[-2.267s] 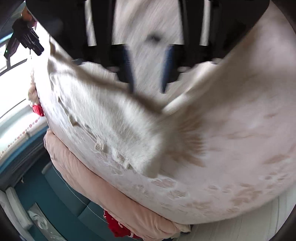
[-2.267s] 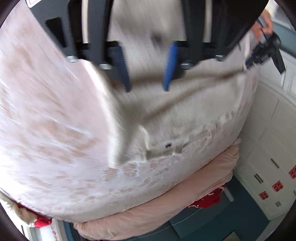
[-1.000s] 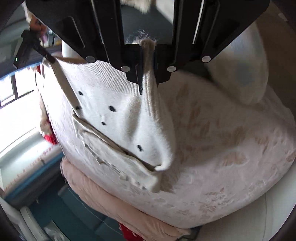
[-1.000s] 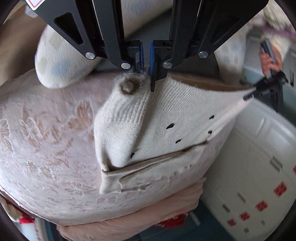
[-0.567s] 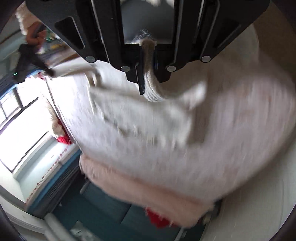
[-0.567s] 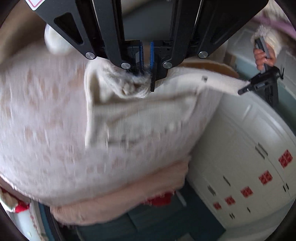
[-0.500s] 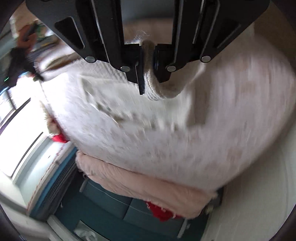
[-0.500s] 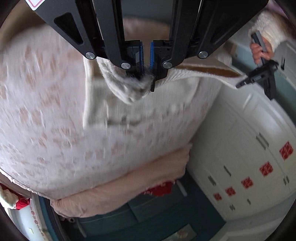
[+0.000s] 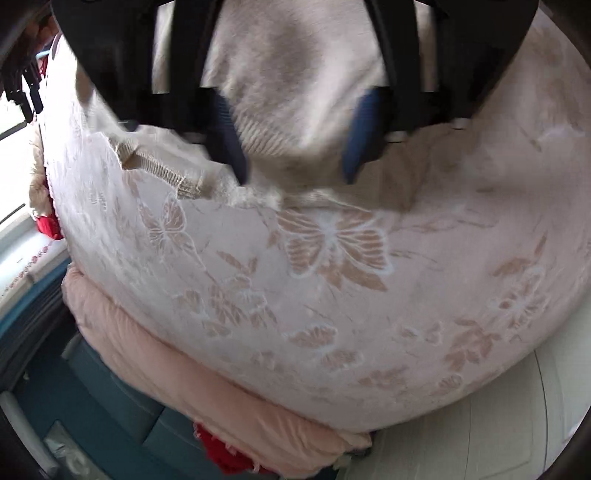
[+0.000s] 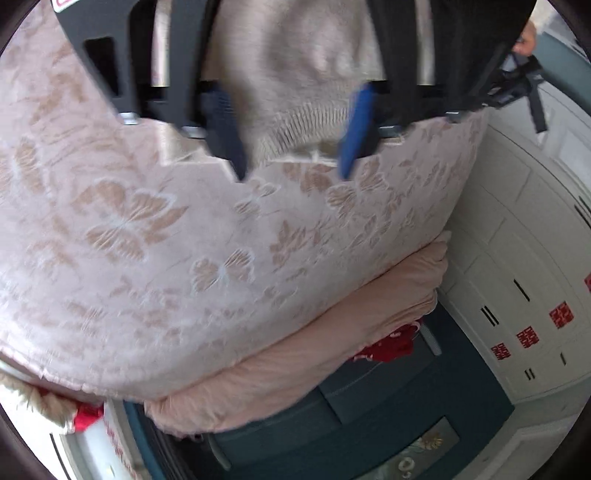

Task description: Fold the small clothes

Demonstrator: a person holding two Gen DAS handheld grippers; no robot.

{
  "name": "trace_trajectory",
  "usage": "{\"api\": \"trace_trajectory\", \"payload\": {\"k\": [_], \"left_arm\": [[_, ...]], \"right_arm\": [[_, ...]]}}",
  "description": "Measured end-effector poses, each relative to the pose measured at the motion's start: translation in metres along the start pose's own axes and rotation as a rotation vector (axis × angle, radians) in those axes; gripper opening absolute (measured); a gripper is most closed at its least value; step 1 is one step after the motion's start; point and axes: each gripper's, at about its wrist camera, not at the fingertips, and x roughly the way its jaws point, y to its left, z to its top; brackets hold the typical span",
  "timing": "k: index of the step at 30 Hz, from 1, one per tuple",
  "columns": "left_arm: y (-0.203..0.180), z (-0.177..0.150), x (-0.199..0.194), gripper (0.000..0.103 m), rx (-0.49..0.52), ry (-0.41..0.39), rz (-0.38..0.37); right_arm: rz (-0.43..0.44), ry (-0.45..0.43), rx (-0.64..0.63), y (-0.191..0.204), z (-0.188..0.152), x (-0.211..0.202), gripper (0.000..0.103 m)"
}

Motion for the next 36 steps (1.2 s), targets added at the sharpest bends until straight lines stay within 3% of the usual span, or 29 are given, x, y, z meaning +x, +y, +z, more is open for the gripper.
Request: {"api": "trace_trajectory", "payload": {"k": [3,6,7,8,9,10,11,16,18,19,21,23,25,27,29,31,33,35,36], "left_arm": [[0.009,-0.016,-0.012,0.083,0.109,-0.015,0.034],[0.016,-0.032,0.008,0.083,0.132,0.065,0.059],[0.017,-0.036,0.014,0.072,0.133,0.087,0.058],[0.016,-0.04,0.023,0.05,0.144,0.117,0.05],[0.013,-0.044,0.032,0.038,0.163,0.154,0.054],[0.011,-0.045,0.036,0.018,0.168,0.169,0.061],[0.008,-0.044,0.036,0.015,0.162,0.161,0.07],[0.008,-0.022,0.014,0.014,0.103,0.099,0.049],[0.01,-0.02,0.024,0.011,0.106,0.101,0.109],[0.012,-0.021,0.035,0.011,0.121,0.114,0.148],[0.02,-0.026,0.05,0.013,0.115,0.17,0.153],[0.021,-0.027,0.032,0.017,0.104,0.125,0.134],[0.013,-0.031,0.006,0.019,0.147,0.067,0.139],[-0.001,-0.041,-0.027,0.03,0.218,-0.007,0.116],[-0.012,-0.053,-0.044,0.049,0.246,-0.031,0.083],[-0.028,-0.071,-0.041,0.057,0.267,0.002,0.045],[-0.038,-0.087,-0.026,0.057,0.275,0.061,0.04],[-0.039,-0.102,-0.014,0.057,0.271,0.106,0.049],[-0.036,-0.11,-0.008,0.057,0.257,0.128,0.055]], "right_arm": [[-0.036,0.041,-0.057,-0.017,-0.023,-0.01,0.064],[-0.121,0.163,-0.06,-0.039,-0.055,0.012,0.065],[-0.132,0.2,-0.035,-0.046,-0.065,0.021,0.062],[-0.125,0.217,-0.02,-0.05,-0.07,0.026,0.044],[-0.117,0.234,-0.015,-0.052,-0.074,0.031,0.027],[-0.128,0.258,-0.014,-0.052,-0.076,0.038,0.011],[-0.12,0.26,0.007,-0.053,-0.074,0.038,0.009],[-0.068,0.102,0.059,-0.048,-0.037,-0.001,0.008],[-0.094,0.123,0.072,-0.058,-0.038,0.007,0.008],[-0.126,0.187,0.063,-0.064,-0.045,0.024,0.008],[-0.182,0.321,0.062,-0.079,-0.063,0.055,0.01],[-0.158,0.247,0.066,-0.072,-0.06,0.039,0.018],[-0.158,0.176,0.05,-0.058,-0.056,0.011,0.019],[-0.147,0.123,-0.033,-0.034,-0.06,-0.017,0.019],[-0.124,0.124,-0.107,-0.01,-0.07,-0.027,0.019],[-0.062,0.174,-0.134,0.012,-0.083,-0.021,0.019],[-0.004,0.227,-0.167,0.041,-0.091,-0.002,0.021],[0.001,0.266,-0.247,0.072,-0.091,0.022,0.041],[0.005,0.269,-0.265,0.084,-0.092,0.03,0.044]]}}
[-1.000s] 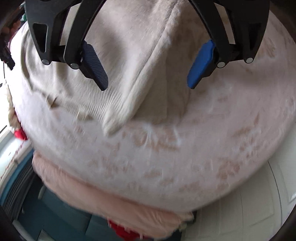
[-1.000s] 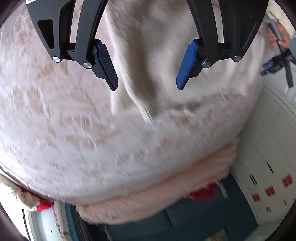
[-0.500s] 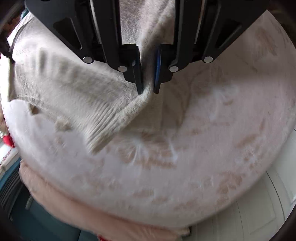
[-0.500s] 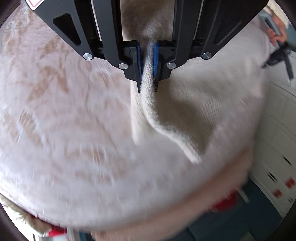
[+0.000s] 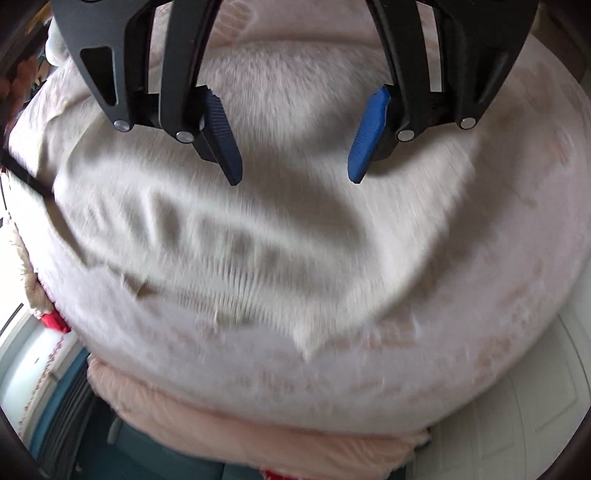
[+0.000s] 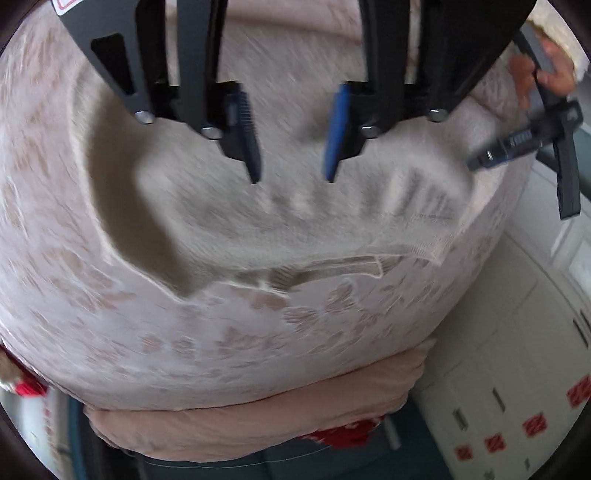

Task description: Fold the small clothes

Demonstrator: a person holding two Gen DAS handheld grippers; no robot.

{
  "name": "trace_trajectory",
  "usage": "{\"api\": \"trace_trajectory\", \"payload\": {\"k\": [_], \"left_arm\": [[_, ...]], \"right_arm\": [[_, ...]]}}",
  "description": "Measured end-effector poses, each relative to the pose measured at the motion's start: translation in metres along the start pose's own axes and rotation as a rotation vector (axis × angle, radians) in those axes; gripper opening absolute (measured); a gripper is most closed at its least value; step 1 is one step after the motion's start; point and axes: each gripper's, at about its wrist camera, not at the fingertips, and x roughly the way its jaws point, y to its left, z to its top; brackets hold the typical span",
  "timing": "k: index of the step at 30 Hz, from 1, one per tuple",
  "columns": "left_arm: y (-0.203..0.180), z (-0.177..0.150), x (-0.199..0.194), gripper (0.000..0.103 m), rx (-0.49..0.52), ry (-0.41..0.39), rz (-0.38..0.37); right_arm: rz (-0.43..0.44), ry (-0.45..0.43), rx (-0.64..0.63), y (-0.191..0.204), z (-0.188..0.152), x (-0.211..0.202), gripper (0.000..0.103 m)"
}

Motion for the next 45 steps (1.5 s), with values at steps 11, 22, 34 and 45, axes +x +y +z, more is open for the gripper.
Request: {"api": "trace_trajectory", "payload": {"k": [11,22,34,45], "left_arm": [[0.021,-0.002,-0.001,0.058,-0.039,-0.035,-0.085],[0.061,0.001,-0.016,0.067,-0.188,-0.072,-0.111],[0.102,-0.058,-0.026,0.081,-0.472,-0.032,-0.137],[0.097,-0.041,-0.009,0.039,-0.623,-0.021,-0.179]], "right_arm": [[-0.031,0.211,-0.185,0.083,0.036,0.131,0.006],[0.035,0.15,-0.05,0.067,0.054,0.102,0.014],[-0.043,0.026,0.472,-0.139,-0.118,-0.069,0.049],[0.064,-0.133,0.554,-0.137,-0.113,-0.08,0.008]]}}
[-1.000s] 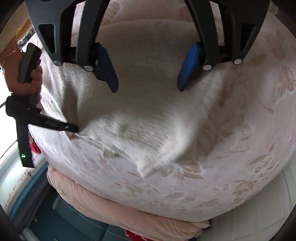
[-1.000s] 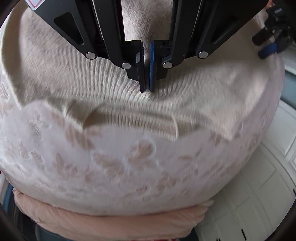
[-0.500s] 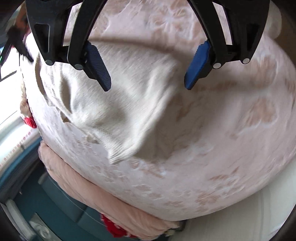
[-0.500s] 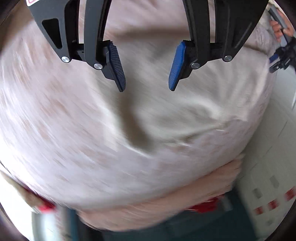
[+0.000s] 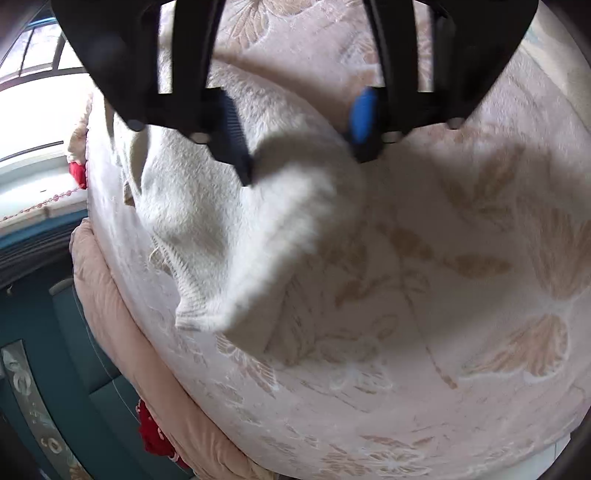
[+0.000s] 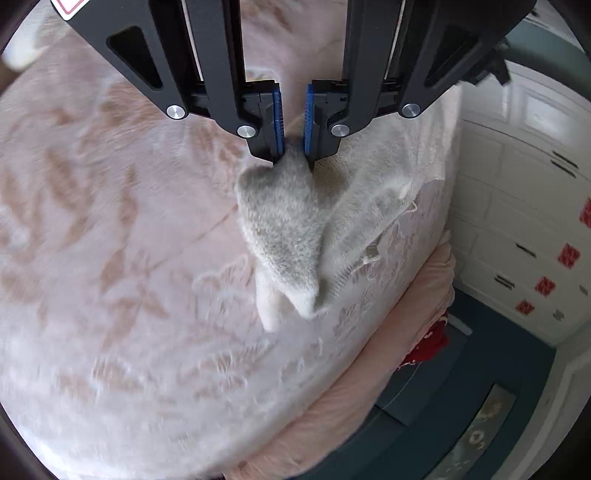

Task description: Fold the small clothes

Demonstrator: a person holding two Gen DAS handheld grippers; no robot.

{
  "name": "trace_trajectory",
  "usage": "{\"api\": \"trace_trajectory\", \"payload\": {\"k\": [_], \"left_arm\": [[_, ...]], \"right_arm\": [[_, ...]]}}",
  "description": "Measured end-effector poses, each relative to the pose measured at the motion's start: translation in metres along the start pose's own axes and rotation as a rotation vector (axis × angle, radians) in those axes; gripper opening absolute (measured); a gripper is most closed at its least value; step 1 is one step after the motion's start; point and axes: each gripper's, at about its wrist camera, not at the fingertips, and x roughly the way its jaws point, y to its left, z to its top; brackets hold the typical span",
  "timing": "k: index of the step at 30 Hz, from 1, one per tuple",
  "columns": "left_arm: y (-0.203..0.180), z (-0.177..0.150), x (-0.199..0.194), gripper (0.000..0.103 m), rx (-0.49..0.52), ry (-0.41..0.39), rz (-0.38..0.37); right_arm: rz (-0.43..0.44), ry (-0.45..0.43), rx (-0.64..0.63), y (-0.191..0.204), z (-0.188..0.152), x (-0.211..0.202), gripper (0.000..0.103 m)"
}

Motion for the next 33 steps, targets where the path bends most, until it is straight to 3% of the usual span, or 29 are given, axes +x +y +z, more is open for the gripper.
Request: {"api": "trace_trajectory", "payload": {"k": [4,5,8,10,13,14,17,18,20,24,27,30,31,33], "left_arm": [[0.006,-0.003,0.003,0.038,0.056,0.024,0.006],[0.005,-0.004,0.003,0.039,0.06,0.021,0.003],[0.008,-0.001,0.001,0.049,0.04,0.017,-0.025],[0.007,-0.001,0.005,0.055,0.033,0.02,-0.034],[0.004,-0.001,0.009,0.061,0.031,0.006,-0.027],[0.002,-0.001,0.01,0.061,0.035,0.001,-0.016],[-0.003,-0.001,0.012,0.061,0.054,-0.009,0.005],[-0.004,-0.001,0.013,0.061,0.064,-0.006,0.003],[-0.001,0.001,0.012,0.06,0.067,-0.002,-0.01],[0.007,0.009,0.013,0.059,0.046,0.005,-0.043],[0.01,0.018,0.015,0.059,0.028,0.004,-0.053],[0.009,0.025,0.019,0.058,0.021,-0.002,-0.052],[0.008,0.026,0.019,0.054,0.026,-0.007,-0.048],[0.003,0.026,0.02,0.04,0.052,-0.017,-0.04]], "right_arm": [[-0.198,0.106,-0.091,-0.011,-0.005,0.008,0.013],[-0.247,0.092,-0.103,-0.008,-0.007,0.004,0.016],[-0.323,-0.069,-0.171,0.031,-0.003,-0.027,0.02],[-0.291,-0.086,-0.275,0.07,-0.001,-0.027,0.02],[-0.179,0.03,-0.461,0.143,-0.004,0.016,0.018],[-0.135,0.081,-0.517,0.167,-0.005,0.042,0.013],[-0.061,0.212,-0.568,0.215,-0.011,0.116,0.012],[-0.009,0.215,-0.576,0.224,-0.011,0.135,0.012],[-0.007,0.273,-0.554,0.244,-0.015,0.18,0.011],[-0.12,0.367,-0.544,0.256,-0.032,0.256,0.007],[-0.076,0.343,-0.579,0.264,-0.034,0.263,0.007],[-0.026,0.329,-0.53,0.266,-0.021,0.241,0.008],[-0.007,0.299,-0.502,0.258,-0.017,0.227,0.008],[-0.056,0.272,-0.469,0.238,-0.013,0.218,0.009]]}}
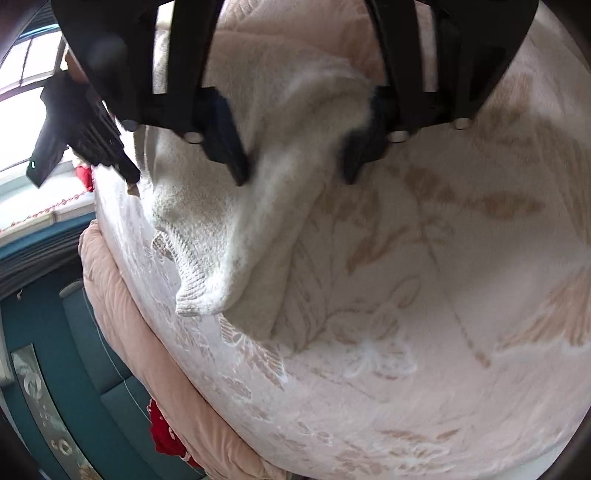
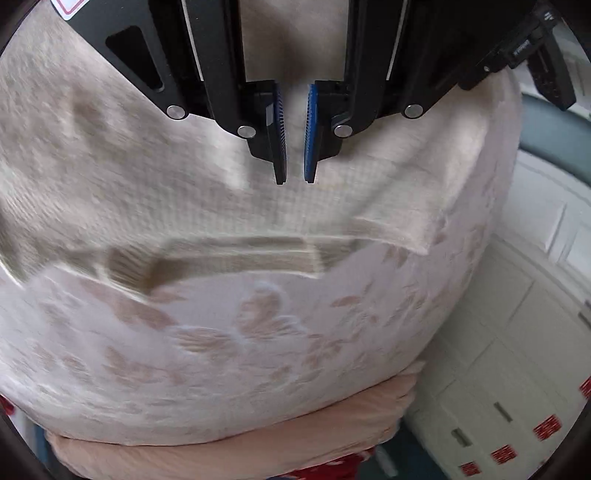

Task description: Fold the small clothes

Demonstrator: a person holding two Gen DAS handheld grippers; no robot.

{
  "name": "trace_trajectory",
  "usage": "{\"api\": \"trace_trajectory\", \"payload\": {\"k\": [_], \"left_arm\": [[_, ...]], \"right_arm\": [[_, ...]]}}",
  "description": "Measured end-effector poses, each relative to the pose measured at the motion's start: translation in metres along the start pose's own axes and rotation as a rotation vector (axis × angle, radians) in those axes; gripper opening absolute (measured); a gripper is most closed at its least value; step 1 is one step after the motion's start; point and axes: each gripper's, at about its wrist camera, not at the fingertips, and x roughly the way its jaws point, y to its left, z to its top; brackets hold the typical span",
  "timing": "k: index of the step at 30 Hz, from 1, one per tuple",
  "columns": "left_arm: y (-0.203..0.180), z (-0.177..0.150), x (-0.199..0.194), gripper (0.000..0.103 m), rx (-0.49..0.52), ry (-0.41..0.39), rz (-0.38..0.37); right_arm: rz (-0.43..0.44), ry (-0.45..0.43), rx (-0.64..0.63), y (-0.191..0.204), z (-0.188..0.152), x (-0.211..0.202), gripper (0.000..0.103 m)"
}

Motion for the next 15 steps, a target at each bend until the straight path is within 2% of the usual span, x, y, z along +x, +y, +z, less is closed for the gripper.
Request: {"api": "trace_trajectory", "payload": {"k": [2,5,7,9,11,15], "left_arm": [[-0.004,0.0,-0.001,0.027,0.001,-0.003,0.002],[-0.03,0.002,-0.018,0.02,0.047,-0.055,-0.017],[-0.066,0.002,-0.039,0.019,0.138,-0.096,-0.05],[-0.113,-0.004,-0.06,0.018,0.246,-0.128,-0.092],[-0.157,-0.013,-0.071,0.018,0.341,-0.136,-0.138],[-0.257,-0.063,-0.074,0.018,0.559,-0.109,-0.241]], "right_arm": [[-0.011,0.041,-0.016,-0.01,-0.011,0.011,0.005],[0.026,0.021,-0.004,-0.014,-0.012,-0.006,0.007],[0.05,-0.008,0.007,-0.018,-0.011,-0.025,0.008],[-0.008,-0.039,-0.038,-0.024,-0.02,-0.044,0.008],[-0.021,-0.043,-0.037,-0.044,-0.031,-0.053,0.014],[0.027,-0.087,0.047,-0.088,-0.056,-0.088,0.015]]}}
